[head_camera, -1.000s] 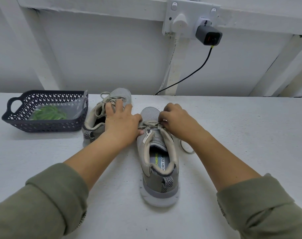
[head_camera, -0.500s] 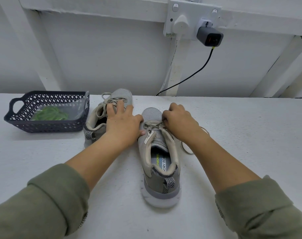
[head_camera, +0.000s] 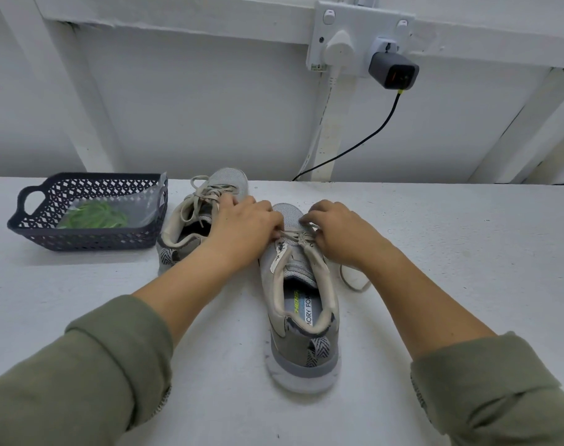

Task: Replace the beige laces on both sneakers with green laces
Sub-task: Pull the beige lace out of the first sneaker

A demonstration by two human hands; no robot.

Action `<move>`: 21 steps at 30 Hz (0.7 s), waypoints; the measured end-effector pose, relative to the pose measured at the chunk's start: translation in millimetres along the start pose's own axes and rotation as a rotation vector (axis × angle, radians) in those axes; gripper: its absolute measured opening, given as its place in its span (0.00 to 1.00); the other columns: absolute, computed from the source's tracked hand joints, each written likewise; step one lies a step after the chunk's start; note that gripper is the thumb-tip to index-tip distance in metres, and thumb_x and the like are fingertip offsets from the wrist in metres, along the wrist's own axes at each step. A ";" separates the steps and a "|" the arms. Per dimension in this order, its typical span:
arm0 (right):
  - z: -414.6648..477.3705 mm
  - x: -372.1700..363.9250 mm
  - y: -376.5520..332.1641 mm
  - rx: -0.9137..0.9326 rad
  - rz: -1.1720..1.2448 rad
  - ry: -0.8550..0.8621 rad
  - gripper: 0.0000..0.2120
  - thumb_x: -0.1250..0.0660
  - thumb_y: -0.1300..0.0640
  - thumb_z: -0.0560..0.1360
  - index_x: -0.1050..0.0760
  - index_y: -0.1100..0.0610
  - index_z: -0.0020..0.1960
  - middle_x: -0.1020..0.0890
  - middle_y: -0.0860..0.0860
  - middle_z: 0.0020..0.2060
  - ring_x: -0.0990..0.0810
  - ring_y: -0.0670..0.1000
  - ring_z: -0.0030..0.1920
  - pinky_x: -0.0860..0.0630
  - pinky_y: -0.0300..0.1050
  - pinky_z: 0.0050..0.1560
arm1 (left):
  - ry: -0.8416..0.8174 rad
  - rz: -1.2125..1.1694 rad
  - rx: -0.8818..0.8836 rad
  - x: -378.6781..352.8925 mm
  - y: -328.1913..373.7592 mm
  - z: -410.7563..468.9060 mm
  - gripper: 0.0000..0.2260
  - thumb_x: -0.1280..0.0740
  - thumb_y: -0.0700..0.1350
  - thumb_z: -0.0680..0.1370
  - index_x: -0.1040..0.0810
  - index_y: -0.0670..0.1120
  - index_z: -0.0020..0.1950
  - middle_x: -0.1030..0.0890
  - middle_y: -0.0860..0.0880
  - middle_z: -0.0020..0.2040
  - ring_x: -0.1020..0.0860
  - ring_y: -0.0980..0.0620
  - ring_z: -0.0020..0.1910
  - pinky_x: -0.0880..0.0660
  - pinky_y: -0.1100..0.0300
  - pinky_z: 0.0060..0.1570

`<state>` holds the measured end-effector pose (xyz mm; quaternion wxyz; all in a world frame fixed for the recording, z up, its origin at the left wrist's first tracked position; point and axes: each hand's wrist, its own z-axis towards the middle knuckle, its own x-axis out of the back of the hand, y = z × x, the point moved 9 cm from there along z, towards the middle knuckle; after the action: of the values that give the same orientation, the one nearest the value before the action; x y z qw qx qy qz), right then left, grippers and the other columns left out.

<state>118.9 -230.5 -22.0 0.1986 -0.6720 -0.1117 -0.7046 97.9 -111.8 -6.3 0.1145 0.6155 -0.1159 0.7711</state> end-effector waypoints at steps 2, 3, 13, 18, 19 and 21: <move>-1.4 -2.8 0.8 -0.006 0.004 -0.020 0.19 0.41 0.57 0.78 0.28 0.50 0.68 0.26 0.50 0.64 0.29 0.54 0.61 0.29 0.52 0.59 | 0.006 -0.037 -0.002 0.9 -2.9 2.4 0.08 0.41 0.51 0.81 0.24 0.53 0.54 0.19 0.52 0.53 0.23 0.49 0.54 0.41 0.51 0.57; -1.9 -5.0 1.1 -0.007 -0.009 -0.035 0.20 0.40 0.55 0.77 0.29 0.50 0.69 0.26 0.50 0.63 0.29 0.54 0.61 0.28 0.52 0.58 | 0.007 -0.075 0.005 0.9 -4.5 2.3 0.07 0.41 0.49 0.81 0.25 0.51 0.52 0.19 0.51 0.51 0.22 0.48 0.51 0.41 0.52 0.58; -3.6 -5.9 2.2 -0.023 -0.111 -0.087 0.23 0.39 0.51 0.75 0.32 0.45 0.71 0.25 0.50 0.62 0.29 0.54 0.61 0.30 0.51 0.58 | 0.060 -0.097 -0.087 7.9 6.2 8.4 0.10 0.35 0.58 0.77 0.20 0.61 0.56 0.26 0.60 0.64 0.37 0.50 0.66 0.43 0.51 0.58; -5.3 -3.8 2.4 -0.042 -0.144 -0.079 0.23 0.39 0.49 0.75 0.33 0.43 0.71 0.25 0.49 0.62 0.29 0.54 0.62 0.32 0.52 0.58 | -0.021 -0.013 -0.076 -0.4 5.5 16.5 0.10 0.37 0.55 0.78 0.18 0.57 0.53 0.32 0.59 0.69 0.42 0.48 0.69 0.46 0.52 0.58; -5.8 -3.3 3.2 -0.049 -0.146 -0.076 0.23 0.39 0.48 0.75 0.33 0.42 0.71 0.25 0.48 0.61 0.29 0.53 0.62 0.32 0.52 0.58 | -0.027 0.022 -0.081 -2.8 6.8 17.0 0.10 0.39 0.54 0.80 0.19 0.54 0.55 0.32 0.58 0.70 0.42 0.47 0.69 0.45 0.51 0.58; -6.3 -0.9 5.4 -0.066 -0.156 -0.068 0.23 0.39 0.46 0.75 0.34 0.40 0.70 0.25 0.48 0.61 0.29 0.54 0.62 0.33 0.53 0.58 | 0.024 0.080 -0.048 -1.0 4.1 14.7 0.12 0.42 0.48 0.80 0.21 0.49 0.57 0.32 0.53 0.70 0.41 0.44 0.69 0.43 0.50 0.57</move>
<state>115.6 -237.8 -24.0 0.1168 -0.6909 -0.1472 -0.6981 110.4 -120.4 -4.3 0.1000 0.5981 -0.1576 0.7794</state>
